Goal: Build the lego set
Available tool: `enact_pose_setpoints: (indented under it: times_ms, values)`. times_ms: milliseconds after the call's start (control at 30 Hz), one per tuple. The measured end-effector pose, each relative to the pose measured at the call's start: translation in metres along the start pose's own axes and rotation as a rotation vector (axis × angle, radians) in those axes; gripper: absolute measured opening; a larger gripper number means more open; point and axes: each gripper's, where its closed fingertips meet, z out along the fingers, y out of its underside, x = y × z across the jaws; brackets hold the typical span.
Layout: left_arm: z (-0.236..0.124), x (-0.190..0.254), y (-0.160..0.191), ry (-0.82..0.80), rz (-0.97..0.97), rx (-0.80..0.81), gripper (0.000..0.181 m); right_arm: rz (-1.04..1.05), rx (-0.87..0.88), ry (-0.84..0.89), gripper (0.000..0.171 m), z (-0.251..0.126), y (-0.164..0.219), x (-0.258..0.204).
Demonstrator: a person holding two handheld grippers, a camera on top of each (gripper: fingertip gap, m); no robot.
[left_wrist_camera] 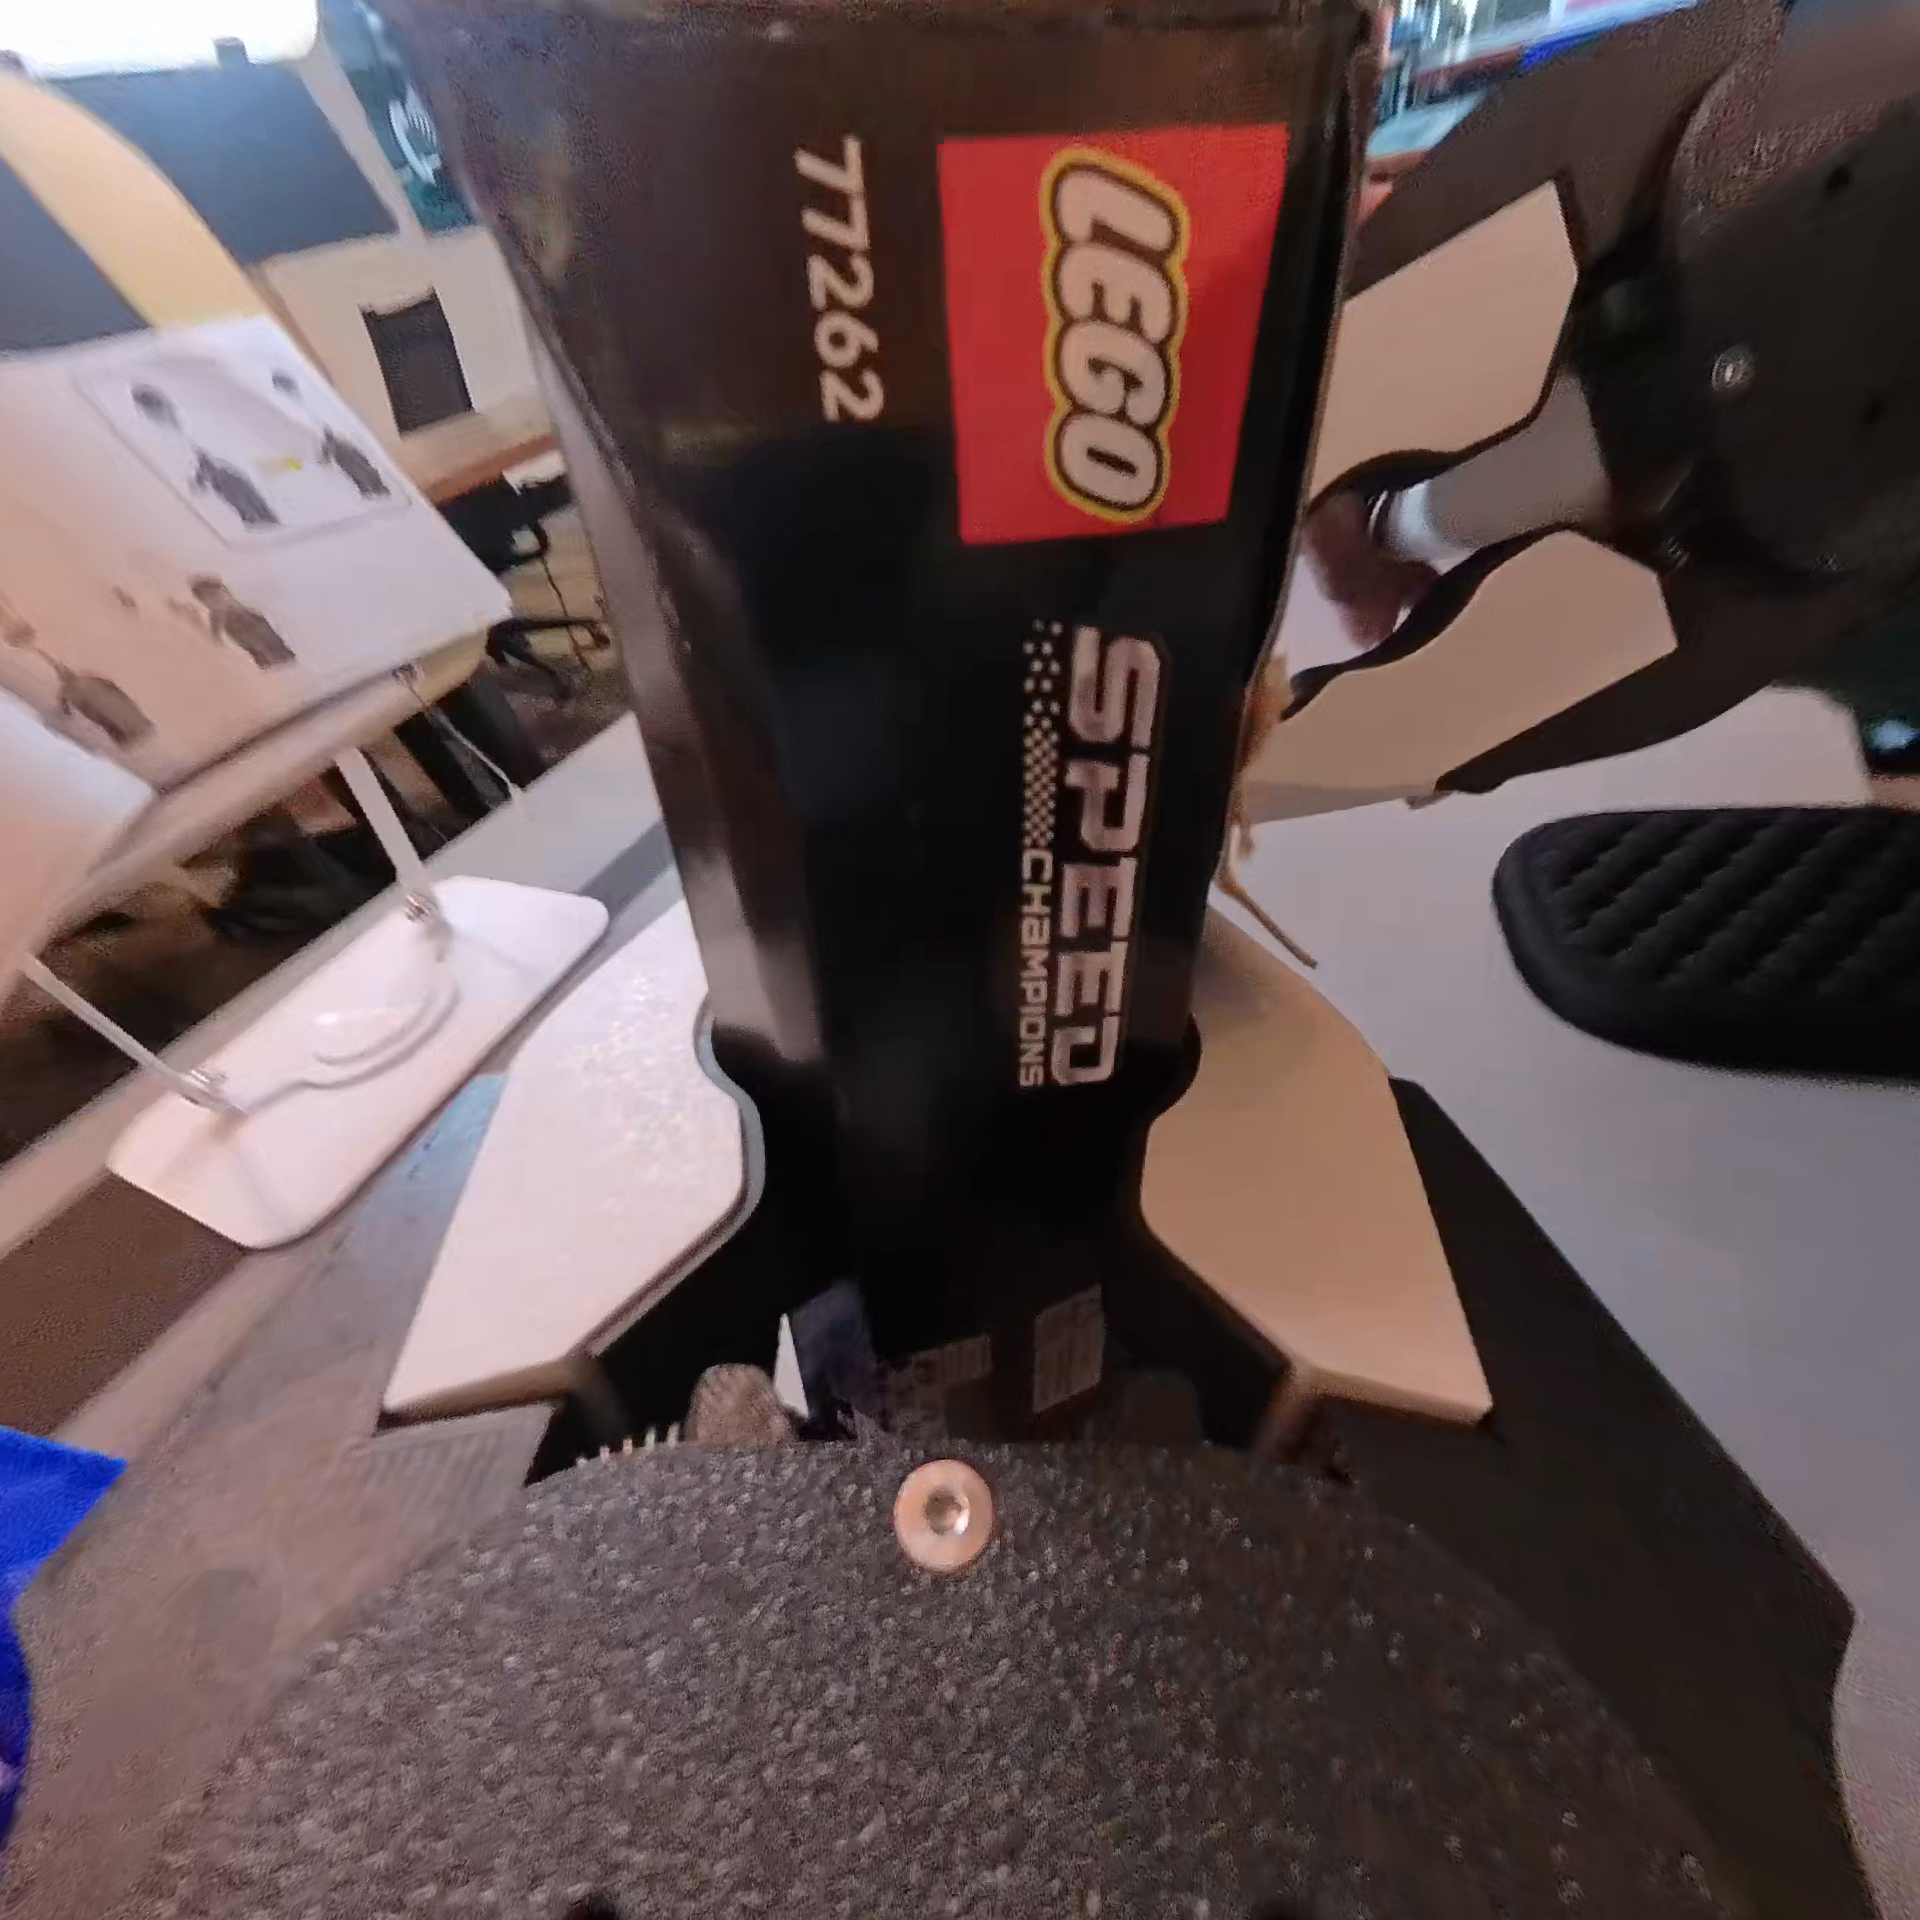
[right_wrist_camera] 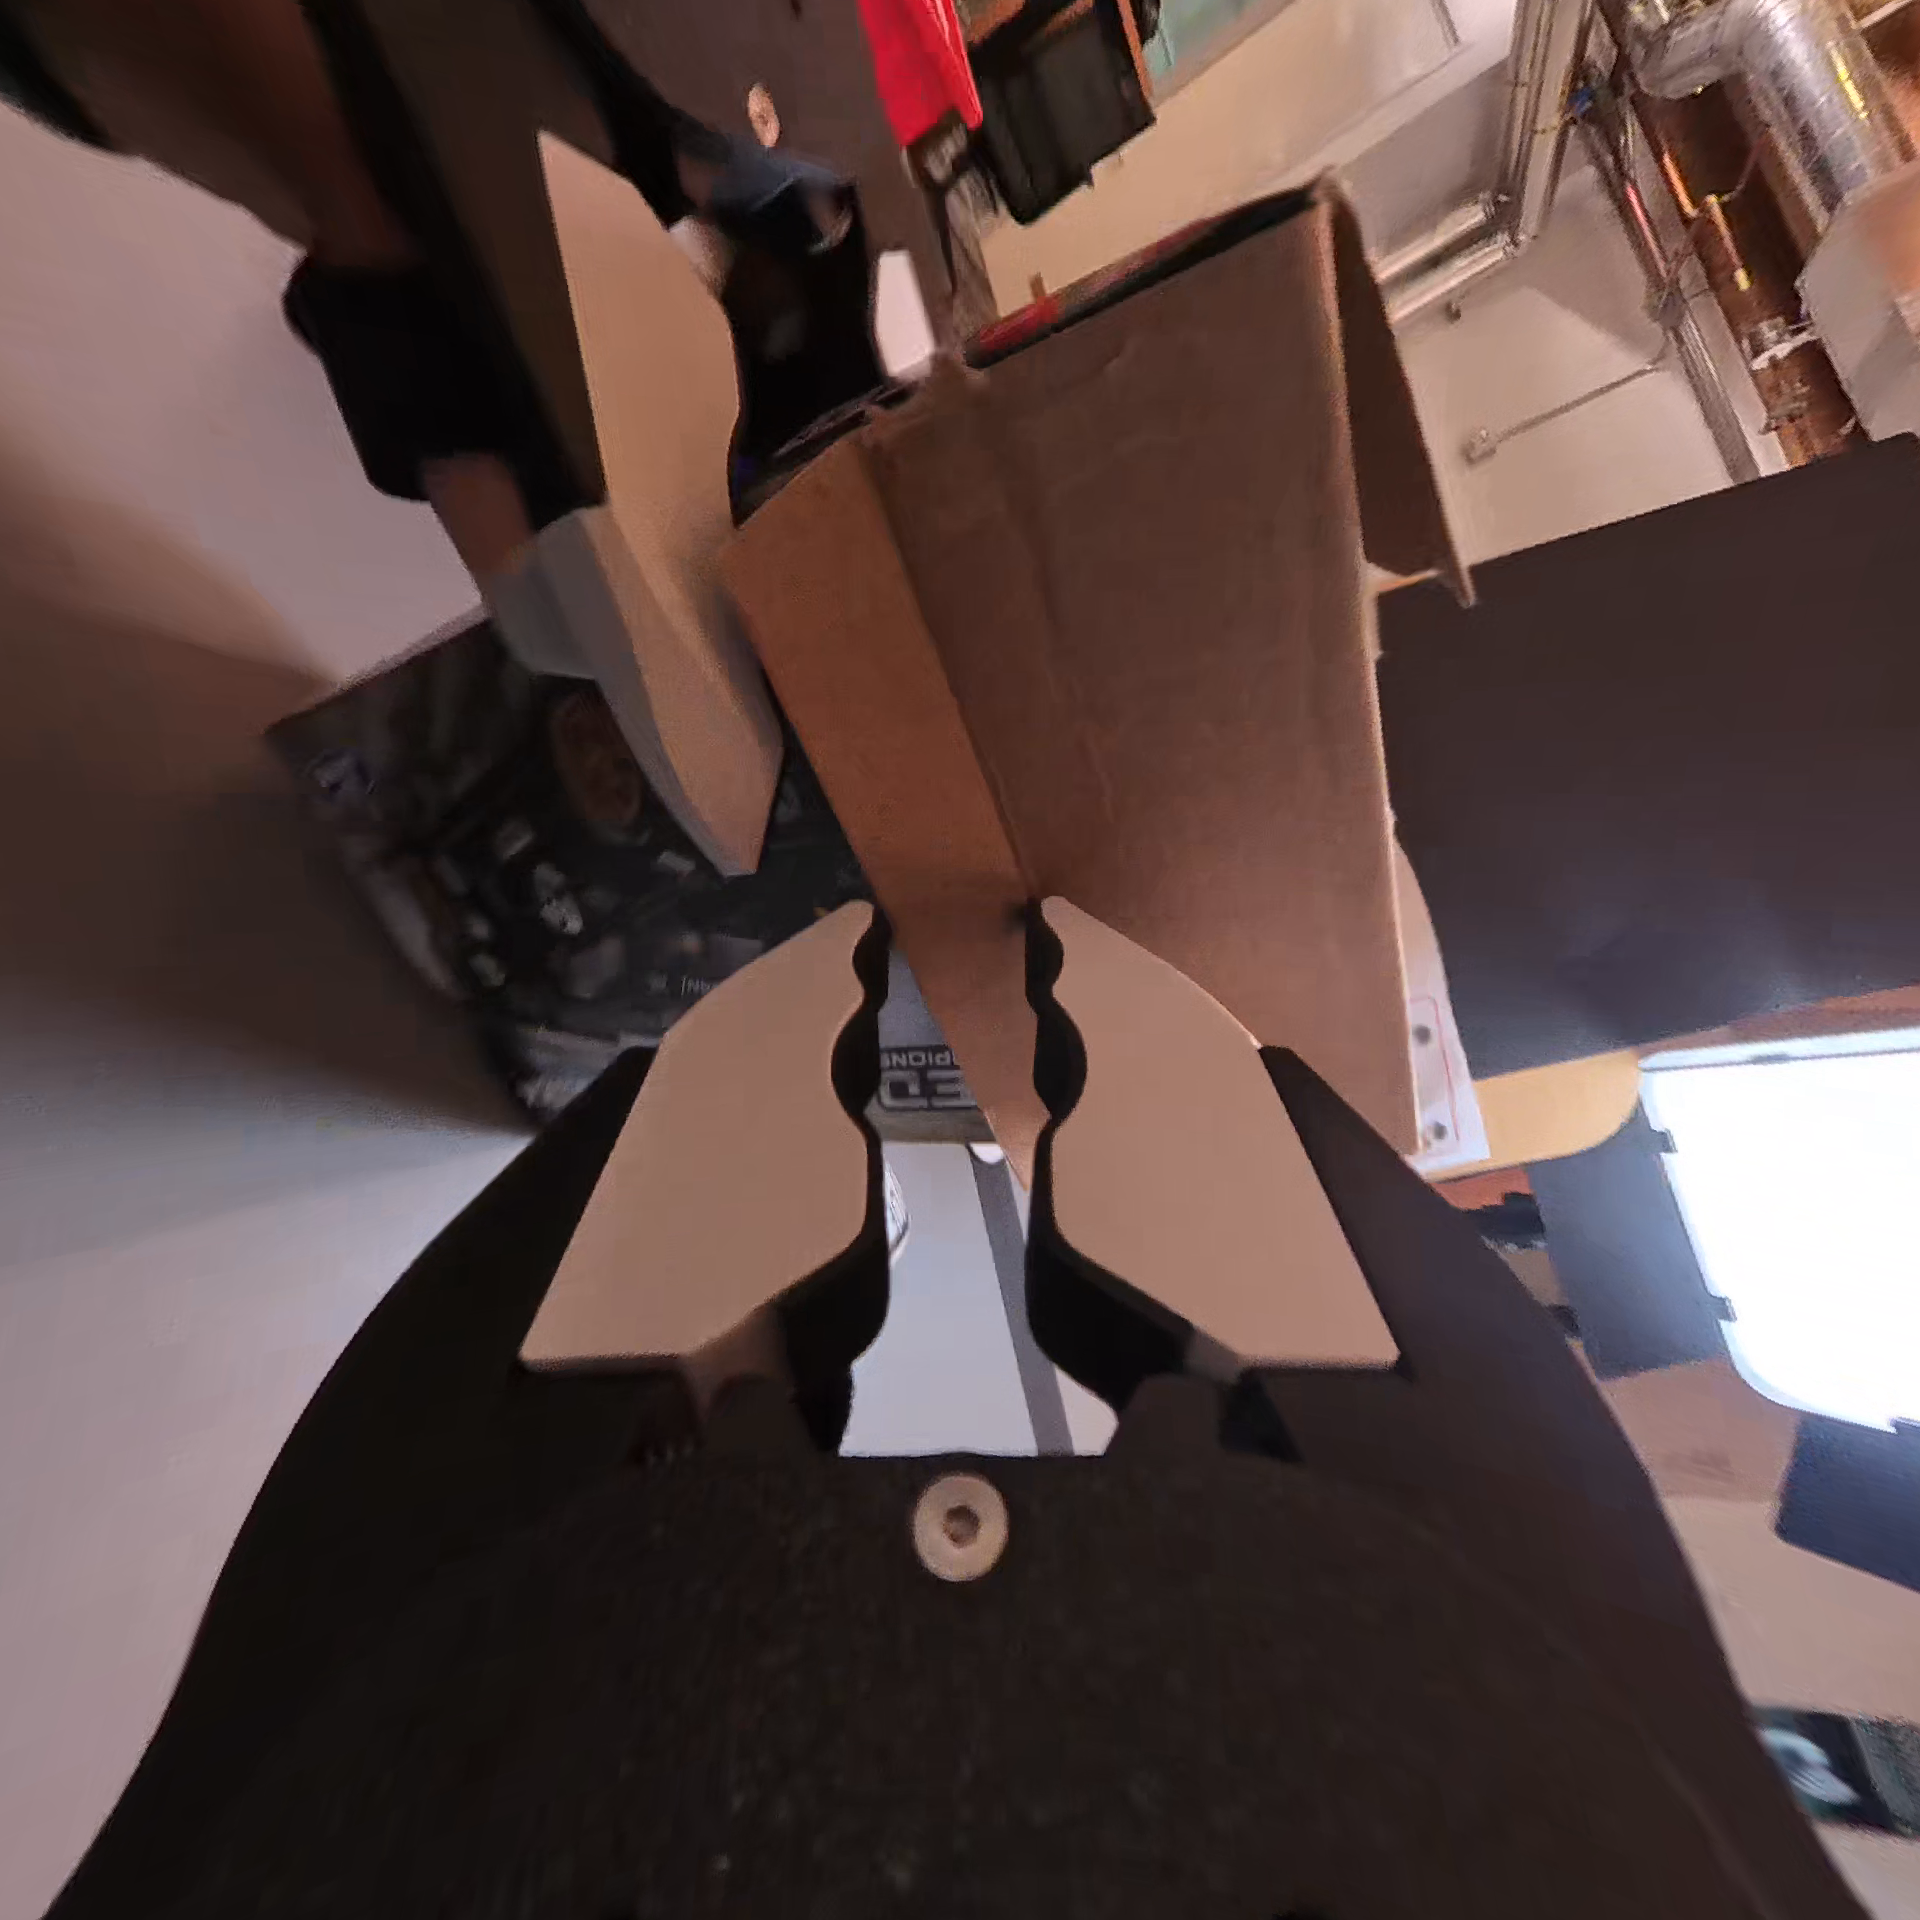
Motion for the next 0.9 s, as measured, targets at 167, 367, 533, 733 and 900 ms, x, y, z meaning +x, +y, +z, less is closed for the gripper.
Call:
enact_pose_setpoints:
  times_ms: [167, 367, 533, 733, 900]
  values:
    - [-0.008, 0.003, 0.005, 0.19, -0.261, 0.054, 0.116, -0.03, -0.028, 0.0, 0.039, 0.024, -0.006, 0.0]
    - [-0.028, -0.002, -0.028, 0.231, -0.432, 0.171, 0.138, -0.049, -0.036, 0.024, 0.027, 0.034, -0.019, -0.002]
    - [-0.029, -0.024, -0.016, 0.016, -0.333, 0.12, 0.109, -0.029, -0.023, 0.021, 0.027, 0.036, -0.029, -0.005]
    - [-0.037, -0.036, -0.008, -0.044, -0.226, 0.08, 0.08, 0.081, 0.037, -0.096, 0.027, 0.03, -0.037, -0.016]
    - [-0.04, -0.038, -0.008, -0.098, -0.092, 0.053, 0.078, 0.544, 0.253, -0.358, 0.035, -0.006, -0.078, 0.022]
